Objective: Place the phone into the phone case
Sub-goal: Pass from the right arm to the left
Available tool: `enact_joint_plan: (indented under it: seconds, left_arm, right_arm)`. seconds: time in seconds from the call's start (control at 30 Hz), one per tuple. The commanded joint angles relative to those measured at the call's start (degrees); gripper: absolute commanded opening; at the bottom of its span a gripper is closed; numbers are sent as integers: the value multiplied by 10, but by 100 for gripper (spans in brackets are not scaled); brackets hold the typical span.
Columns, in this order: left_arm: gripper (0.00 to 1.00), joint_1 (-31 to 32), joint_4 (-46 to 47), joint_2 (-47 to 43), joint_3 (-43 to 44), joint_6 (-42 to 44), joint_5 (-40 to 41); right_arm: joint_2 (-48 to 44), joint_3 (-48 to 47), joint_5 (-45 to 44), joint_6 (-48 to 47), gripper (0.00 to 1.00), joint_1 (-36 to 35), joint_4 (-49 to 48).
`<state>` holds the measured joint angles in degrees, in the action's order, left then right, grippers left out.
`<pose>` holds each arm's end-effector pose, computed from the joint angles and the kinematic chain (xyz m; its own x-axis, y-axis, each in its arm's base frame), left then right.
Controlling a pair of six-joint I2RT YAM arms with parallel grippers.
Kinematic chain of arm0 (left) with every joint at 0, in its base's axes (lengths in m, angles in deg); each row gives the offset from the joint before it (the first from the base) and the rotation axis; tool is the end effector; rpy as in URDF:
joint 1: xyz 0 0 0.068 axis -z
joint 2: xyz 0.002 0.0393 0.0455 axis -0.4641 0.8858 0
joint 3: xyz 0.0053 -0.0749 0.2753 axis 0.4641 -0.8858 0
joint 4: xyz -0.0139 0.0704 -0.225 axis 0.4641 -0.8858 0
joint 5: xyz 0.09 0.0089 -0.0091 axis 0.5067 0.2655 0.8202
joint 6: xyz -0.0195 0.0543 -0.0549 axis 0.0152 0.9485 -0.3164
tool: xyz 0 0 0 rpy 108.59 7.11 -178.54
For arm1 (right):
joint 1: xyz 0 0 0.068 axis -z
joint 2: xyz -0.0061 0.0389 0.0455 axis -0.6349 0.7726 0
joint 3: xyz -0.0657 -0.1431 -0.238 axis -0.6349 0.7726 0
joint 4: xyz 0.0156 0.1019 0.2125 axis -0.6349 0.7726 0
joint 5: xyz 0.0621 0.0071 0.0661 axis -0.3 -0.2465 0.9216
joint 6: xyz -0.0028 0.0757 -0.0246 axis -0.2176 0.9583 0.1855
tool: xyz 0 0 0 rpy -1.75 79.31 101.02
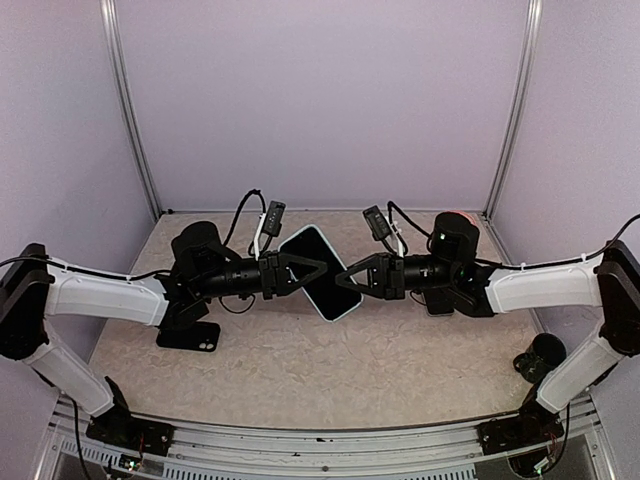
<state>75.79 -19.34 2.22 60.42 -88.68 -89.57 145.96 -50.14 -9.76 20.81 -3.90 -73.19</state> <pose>0.1948 -0.2735 0.2976 -0.5479 -0.1319 -0.8260 0.8229 0.0923 -0.5606 0.1990 0.2616 0.2926 -0.6487 -0.0552 -0.7590 -0.7560 -0.0680 0.6511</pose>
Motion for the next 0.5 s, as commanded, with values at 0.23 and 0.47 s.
enact_joint_plan:
  seconds: [0.23,0.47]
  left_arm:
    - [0,-20,61,4,-7,-46,-24]
    - [0,-27,68,-15,-8,-62,-49]
  right_arm:
    - [-68,1,62,-26,59,7,52]
    - [-96,30,72,-90,63,29,132]
